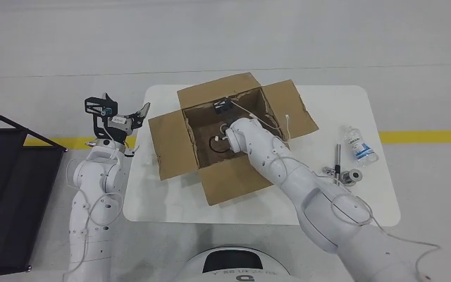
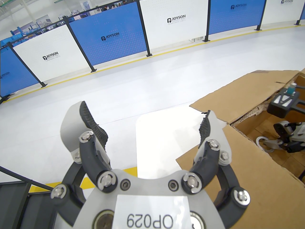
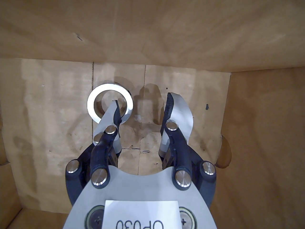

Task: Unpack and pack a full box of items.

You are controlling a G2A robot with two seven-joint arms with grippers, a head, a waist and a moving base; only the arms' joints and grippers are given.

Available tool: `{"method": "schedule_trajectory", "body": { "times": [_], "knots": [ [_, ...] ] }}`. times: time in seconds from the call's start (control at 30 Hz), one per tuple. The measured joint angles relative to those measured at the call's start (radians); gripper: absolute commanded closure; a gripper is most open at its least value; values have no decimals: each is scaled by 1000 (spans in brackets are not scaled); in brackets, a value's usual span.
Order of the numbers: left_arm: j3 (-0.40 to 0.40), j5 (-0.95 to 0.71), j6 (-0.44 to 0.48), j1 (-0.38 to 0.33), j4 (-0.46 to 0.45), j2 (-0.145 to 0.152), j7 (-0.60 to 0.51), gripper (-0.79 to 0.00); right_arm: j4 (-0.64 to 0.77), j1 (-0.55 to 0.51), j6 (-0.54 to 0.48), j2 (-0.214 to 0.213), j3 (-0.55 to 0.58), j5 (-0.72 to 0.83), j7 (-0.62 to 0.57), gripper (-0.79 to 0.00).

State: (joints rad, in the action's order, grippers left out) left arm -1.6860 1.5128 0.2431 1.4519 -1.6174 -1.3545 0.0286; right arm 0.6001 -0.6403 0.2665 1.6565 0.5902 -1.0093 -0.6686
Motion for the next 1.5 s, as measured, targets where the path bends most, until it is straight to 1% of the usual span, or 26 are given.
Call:
{"method": "schedule_trajectory", "body": {
  "times": [0.07, 0.13, 0.17, 0.2, 0.23, 0.27, 0.47, 0.6, 0.67, 0.8, 0.9, 0.97, 1.0, 1.07, 1.13, 1.23, 1.33, 1.5],
  "knots": [
    [0, 0, 0, 0, 0, 0, 0, -785, -14, 4, -11, 7, -1, 3, -2, -348],
    [0, 0, 0, 0, 0, 0, 0, -785, -33, 9, -21, 15, -1, 6, -3, -308],
    [0, 0, 0, 0, 0, 0, 0, -785, -41, 11, -24, 19, -1, 8, -4, -259],
    [0, 0, 0, 0, 0, 0, 0, -785, -53, 15, -28, 23, -1, 10, -4, -160],
    [0, 0, 0, 0, 0, 0, 0, -785, -61, 17, -30, 27, -1, 11, -2, -15],
    [0, 0, 0, 0, 0, 0, 0, -785, -69, 20, -32, 30, 0, 13, 0, 0],
    [0, 0, 0, 0, 0, 0, 0, -785, -84, 24, -28, 38, 19, 21, 50, 0],
    [0, 0, 0, 0, 0, 0, 0, -785, -36, 1, -21, 26, 40, 9, 97, 0],
    [0, 0, 0, 0, 0, 0, 0, -785, 12, -22, -15, 12, 58, -3, 121, 0],
    [0, 0, 0, 0, 0, 0, 0, -785, 157, -93, 13, -35, 120, -43, 170, 0],
    [0, 0, 0, 0, 0, 0, 0, -785, 358, -203, 23, -91, 206, -98, 205, 0],
    [0, 0, 0, 0, 0, 0, 0, -785, 559, -324, -4, -141, 293, -156, 208, 0],
    [0, 0, 0, 0, 0, 0, 0, -785, 693, -409, -33, -170, 350, -191, 201, 0],
    [0, 0, 0, 0, 0, 0, 0, -785, 900, -546, -91, -209, 440, -233, 188, 0],
    [0, 0, 0, 0, 0, 0, 0, -785, 1111, -698, -163, -240, 536, -248, 187, 0],
    [0, 0, 0, 0, 0, 0, 0, -785, 1304, -849, -235, -261, 624, -233, 197, 0],
    [0, 0, 0, 0, 0, 0, 0, -785, 1367, -896, -287, -267, 644, -212, 177, 0],
    [0, 0, 0, 0, 0, 0, 0, -785, 1364, -893, -282, -266, 642, -212, 177, 0]
  ]
}}
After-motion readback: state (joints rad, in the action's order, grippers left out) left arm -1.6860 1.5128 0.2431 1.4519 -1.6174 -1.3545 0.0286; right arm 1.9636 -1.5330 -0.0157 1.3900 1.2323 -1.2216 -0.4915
